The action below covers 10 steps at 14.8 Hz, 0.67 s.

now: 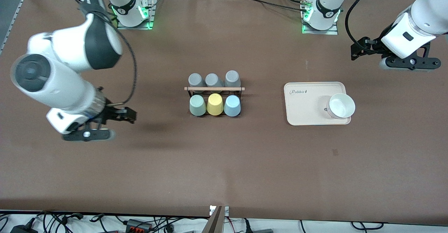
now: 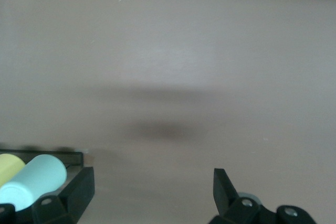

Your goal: Hang scattered cups on rack with three cups

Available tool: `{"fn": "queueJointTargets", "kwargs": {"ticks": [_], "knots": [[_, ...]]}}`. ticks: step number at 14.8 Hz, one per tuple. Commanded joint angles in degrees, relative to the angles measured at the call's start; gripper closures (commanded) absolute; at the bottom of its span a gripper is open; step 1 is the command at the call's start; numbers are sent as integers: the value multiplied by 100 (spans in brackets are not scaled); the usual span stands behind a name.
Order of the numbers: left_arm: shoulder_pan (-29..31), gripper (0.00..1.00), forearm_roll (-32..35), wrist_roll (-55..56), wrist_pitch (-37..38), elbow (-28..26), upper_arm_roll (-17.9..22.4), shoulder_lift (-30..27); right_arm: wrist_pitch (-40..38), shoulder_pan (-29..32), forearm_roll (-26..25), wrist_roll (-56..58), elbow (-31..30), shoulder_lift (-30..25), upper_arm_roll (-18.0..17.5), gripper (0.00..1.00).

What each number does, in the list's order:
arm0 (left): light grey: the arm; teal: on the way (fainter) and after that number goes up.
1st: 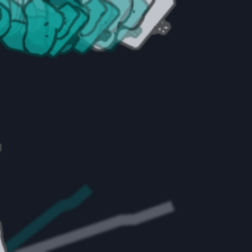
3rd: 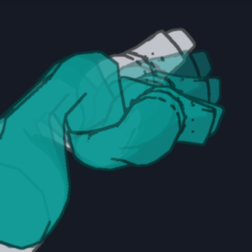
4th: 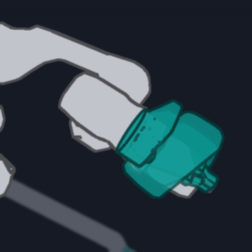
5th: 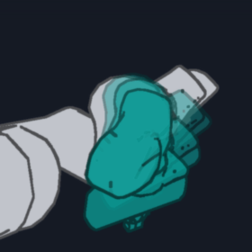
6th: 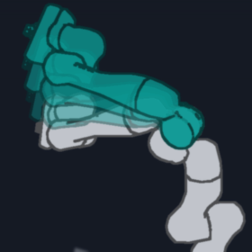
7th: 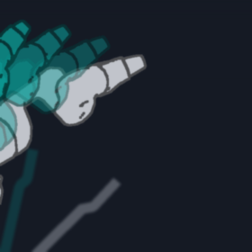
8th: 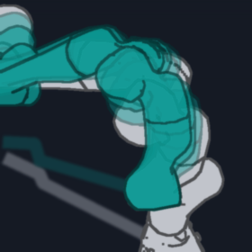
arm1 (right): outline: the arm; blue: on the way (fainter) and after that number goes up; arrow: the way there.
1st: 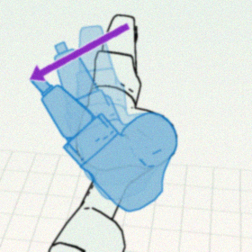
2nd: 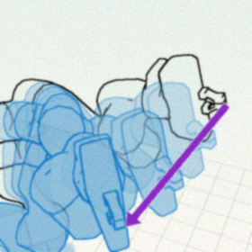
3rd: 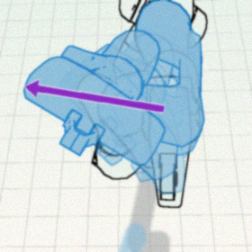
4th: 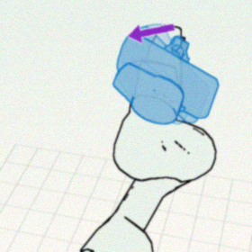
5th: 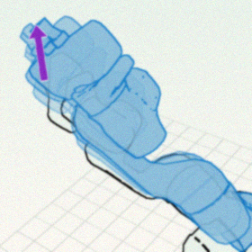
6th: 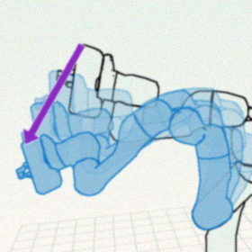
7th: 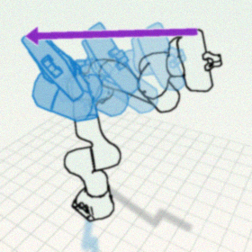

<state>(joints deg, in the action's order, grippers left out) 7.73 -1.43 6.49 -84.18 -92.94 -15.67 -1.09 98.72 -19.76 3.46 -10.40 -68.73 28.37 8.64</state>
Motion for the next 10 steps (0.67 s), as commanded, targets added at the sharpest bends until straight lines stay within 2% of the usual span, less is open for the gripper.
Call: {"fn": "queueJointTargets", "kwargs": {"ticks": [1, 6, 10], "knots": [[53, 0, -120, -131, 86, 39, 11, -49, -212, 427, -21, 117, -9, -296, -55, 0], [53, 0, -120, -131, 86, 39, 11, -49, -213, 1438, 24, 802, -88, -595, -187, 0], [53, 0, -120, -131, 86, 39, 11, -58, -151, 1755, -143, 917, -613, -1210, -257, 0]]}}
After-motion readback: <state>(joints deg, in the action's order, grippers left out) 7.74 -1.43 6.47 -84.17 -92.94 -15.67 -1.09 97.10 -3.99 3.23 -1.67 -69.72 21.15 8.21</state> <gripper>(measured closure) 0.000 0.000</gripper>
